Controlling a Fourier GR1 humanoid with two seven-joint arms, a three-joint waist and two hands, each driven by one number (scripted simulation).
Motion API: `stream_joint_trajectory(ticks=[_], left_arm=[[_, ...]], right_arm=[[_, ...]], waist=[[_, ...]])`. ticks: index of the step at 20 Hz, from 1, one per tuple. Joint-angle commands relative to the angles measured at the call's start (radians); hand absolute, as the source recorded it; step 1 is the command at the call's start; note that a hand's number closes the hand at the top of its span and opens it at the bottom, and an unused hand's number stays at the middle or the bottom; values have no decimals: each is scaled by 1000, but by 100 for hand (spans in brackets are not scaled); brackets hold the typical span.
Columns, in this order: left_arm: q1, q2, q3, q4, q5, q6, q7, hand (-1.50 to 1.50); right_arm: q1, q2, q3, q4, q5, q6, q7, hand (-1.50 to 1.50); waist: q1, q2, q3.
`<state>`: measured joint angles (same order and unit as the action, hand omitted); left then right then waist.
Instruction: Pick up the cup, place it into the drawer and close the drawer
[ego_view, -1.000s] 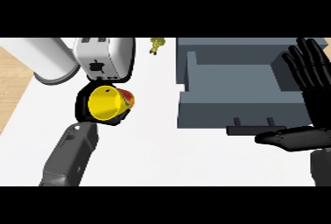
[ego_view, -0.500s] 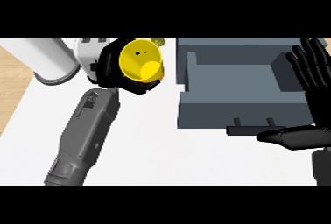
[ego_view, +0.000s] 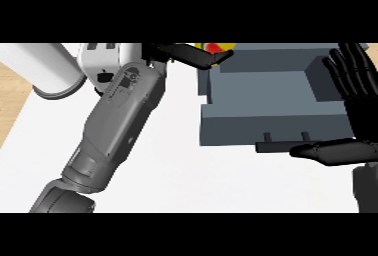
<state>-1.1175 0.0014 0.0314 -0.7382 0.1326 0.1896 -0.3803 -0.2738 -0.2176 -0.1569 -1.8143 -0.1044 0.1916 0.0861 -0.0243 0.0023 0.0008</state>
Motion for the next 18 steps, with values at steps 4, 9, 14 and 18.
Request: stream_joint_trajectory(ticks=[4,9,14,18], left_arm=[[-198,-1,-93,240,67,134,102,150],[-215,-1,-203,355,131,189,114,150],[-248,-1,-285,433,159,84,196,150],[-193,-1,-359,456,161,85,174,150]], right_arm=[[-42,-10,-20,30,-31,12,-1,-150],[-14,-14,-4,20,-43,51,-25,-150],[-97,7,7,23,-38,12,5,-150],[-115,-1,31,4,-42,34,16,-150]], waist=[[-31,11,0],[-61,17,1],[-103,28,2],[-156,39,2]])
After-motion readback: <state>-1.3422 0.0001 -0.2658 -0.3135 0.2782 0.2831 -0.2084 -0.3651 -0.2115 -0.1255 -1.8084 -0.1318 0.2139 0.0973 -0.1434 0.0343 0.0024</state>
